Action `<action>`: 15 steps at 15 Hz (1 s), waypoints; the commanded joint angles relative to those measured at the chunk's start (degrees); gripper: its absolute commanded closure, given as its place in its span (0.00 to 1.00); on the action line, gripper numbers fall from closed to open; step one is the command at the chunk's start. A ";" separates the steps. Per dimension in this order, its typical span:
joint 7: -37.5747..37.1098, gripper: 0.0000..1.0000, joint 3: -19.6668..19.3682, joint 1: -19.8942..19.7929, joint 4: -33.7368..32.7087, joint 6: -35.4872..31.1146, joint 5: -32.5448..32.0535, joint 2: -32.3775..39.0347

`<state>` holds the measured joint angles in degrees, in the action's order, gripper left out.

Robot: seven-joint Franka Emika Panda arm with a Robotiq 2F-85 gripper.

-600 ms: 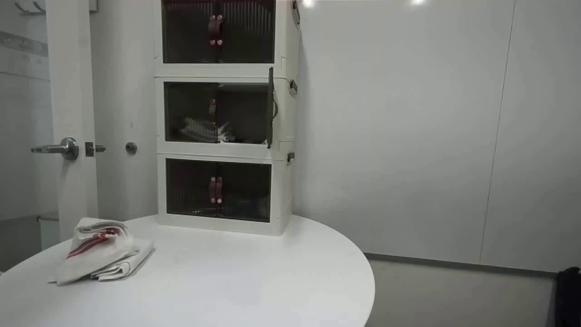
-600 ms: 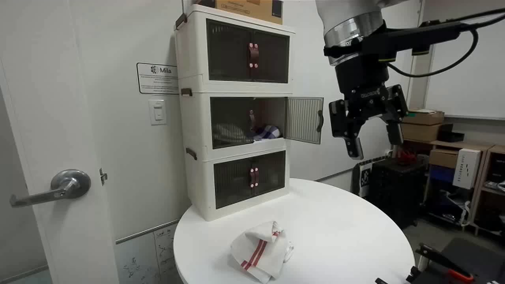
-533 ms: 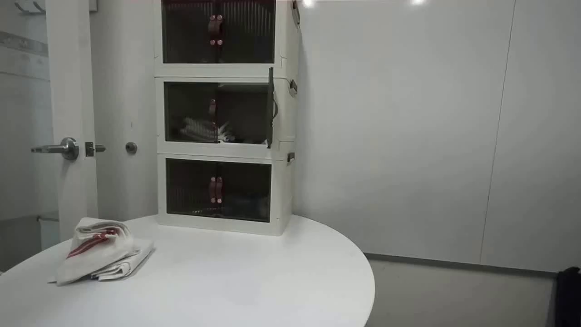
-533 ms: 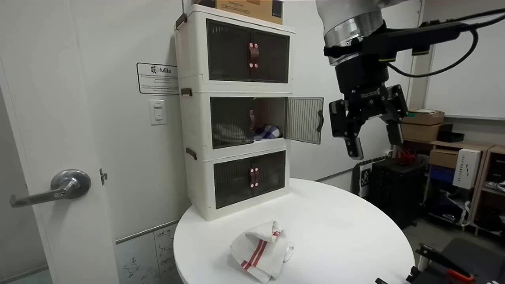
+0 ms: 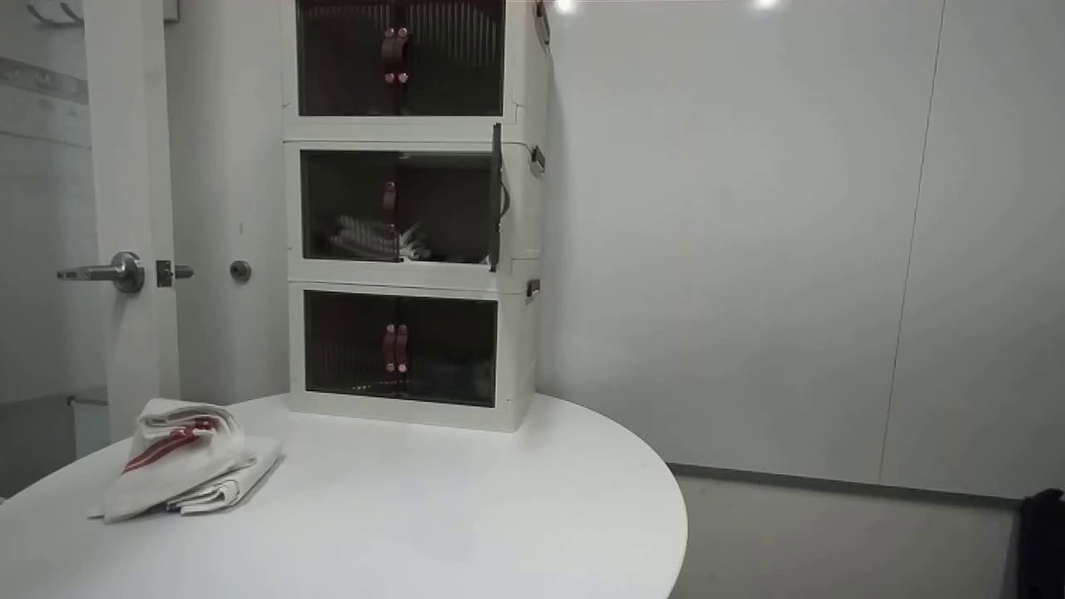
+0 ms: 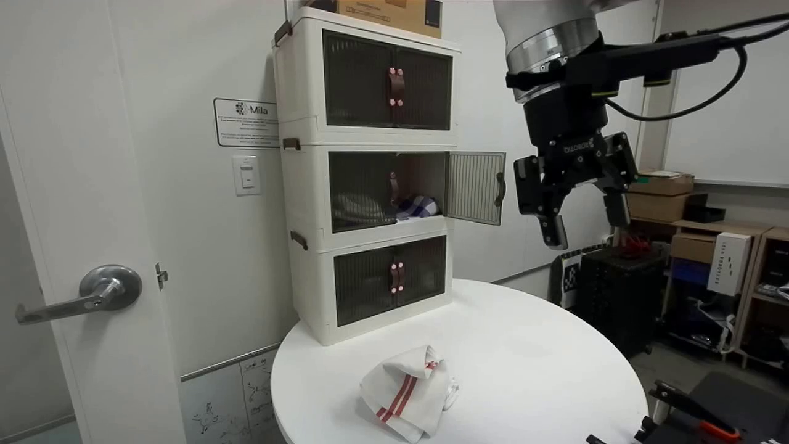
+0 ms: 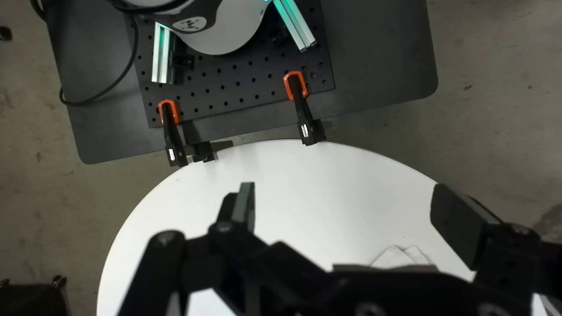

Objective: Open the middle left cabinet door

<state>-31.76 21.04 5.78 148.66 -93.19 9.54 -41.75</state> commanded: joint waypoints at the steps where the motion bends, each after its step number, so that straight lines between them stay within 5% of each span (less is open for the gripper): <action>1: 0.05 0.00 -1.01 0.24 0.56 0.49 -0.22 -0.88; 15: -0.12 0.00 -0.80 0.26 0.28 0.11 -0.33 0.03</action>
<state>-31.73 20.51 5.75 149.05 -93.20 9.39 -41.81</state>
